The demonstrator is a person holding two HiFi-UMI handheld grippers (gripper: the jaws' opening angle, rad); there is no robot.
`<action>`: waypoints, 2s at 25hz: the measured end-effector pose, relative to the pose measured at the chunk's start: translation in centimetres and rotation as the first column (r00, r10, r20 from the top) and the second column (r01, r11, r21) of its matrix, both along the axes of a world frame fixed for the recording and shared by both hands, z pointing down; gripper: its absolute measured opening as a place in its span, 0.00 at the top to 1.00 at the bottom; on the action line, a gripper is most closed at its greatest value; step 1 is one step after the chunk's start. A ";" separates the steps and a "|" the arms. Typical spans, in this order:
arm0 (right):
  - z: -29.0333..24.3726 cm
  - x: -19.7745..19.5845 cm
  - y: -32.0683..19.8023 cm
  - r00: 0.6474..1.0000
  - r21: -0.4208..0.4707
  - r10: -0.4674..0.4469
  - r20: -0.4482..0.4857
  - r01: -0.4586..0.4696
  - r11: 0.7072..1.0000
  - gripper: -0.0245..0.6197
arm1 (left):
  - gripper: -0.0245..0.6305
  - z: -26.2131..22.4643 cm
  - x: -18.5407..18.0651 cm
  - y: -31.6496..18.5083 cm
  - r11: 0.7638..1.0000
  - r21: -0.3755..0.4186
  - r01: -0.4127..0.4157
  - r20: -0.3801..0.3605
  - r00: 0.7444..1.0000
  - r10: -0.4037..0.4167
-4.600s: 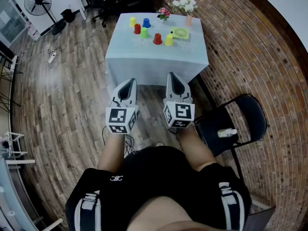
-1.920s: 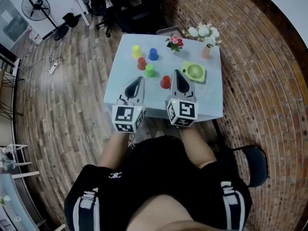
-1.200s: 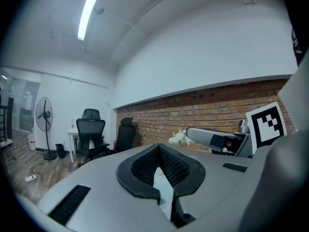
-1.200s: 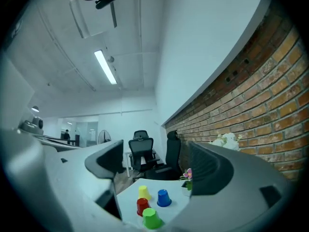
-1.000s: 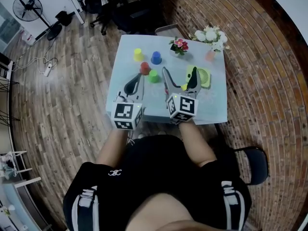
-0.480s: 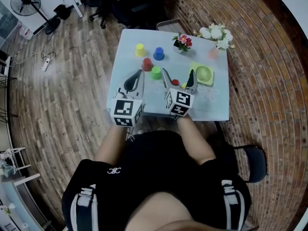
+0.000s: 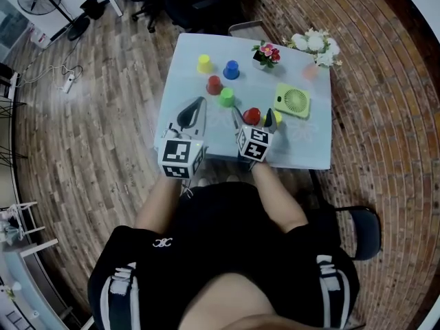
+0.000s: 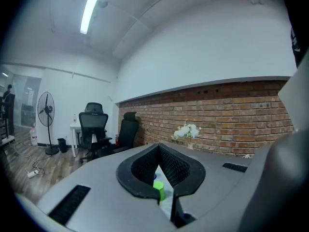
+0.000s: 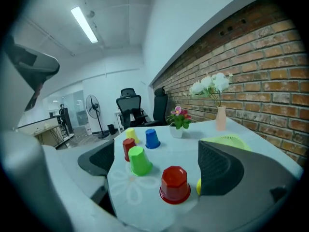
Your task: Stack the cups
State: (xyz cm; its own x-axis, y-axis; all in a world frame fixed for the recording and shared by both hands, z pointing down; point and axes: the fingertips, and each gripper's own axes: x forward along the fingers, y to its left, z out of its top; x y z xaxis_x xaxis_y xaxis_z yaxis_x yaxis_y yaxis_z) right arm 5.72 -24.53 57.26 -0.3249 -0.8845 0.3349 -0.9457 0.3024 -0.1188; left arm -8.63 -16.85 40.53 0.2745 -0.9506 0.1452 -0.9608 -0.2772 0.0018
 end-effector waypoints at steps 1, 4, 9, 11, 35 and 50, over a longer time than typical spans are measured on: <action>0.8 0.0 0.1 1.000 -0.020 -0.001 -0.002 0.001 1.000 0.16 | 0.96 0.1 0.0 0.1 1.000 -0.002 0.002 0.001 1.000 -0.002; 3.1 0.2 0.3 1.000 -0.080 -0.002 -0.003 0.002 0.997 0.16 | 0.96 0.3 0.0 0.3 1.000 -0.008 0.007 0.007 1.000 -0.007; 6.0 0.6 -0.3 1.000 -0.146 0.006 -0.030 -0.011 0.989 0.16 | 0.96 0.6 0.1 0.5 1.000 -0.018 0.018 0.027 0.999 -0.018; 7.0 0.9 -0.3 0.999 -0.171 0.011 -0.044 -0.018 0.985 0.17 | 0.96 0.8 0.0 0.8 0.999 -0.022 0.024 0.033 0.999 -0.023; 9.8 2.1 -0.9 0.984 -0.248 0.041 -0.173 -0.084 0.965 0.59 | 0.96 0.6 -1.2 0.8 0.997 -0.015 0.071 0.044 0.997 -0.070; 2.3 -1.7 -0.4 0.991 -0.100 -0.051 -0.123 0.039 0.994 0.59 | 0.96 0.3 -0.9 1.4 0.997 -0.011 0.074 0.031 0.997 -0.074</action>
State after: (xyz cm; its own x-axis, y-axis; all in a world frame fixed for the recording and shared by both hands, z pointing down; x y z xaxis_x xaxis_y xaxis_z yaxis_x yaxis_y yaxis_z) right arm 4.05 -24.91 59.58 -0.3134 -0.8314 0.4589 -0.9408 0.3375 -0.0312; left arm -9.55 -15.43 40.79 0.1984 -0.9662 0.1646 -0.9784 -0.2052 -0.0253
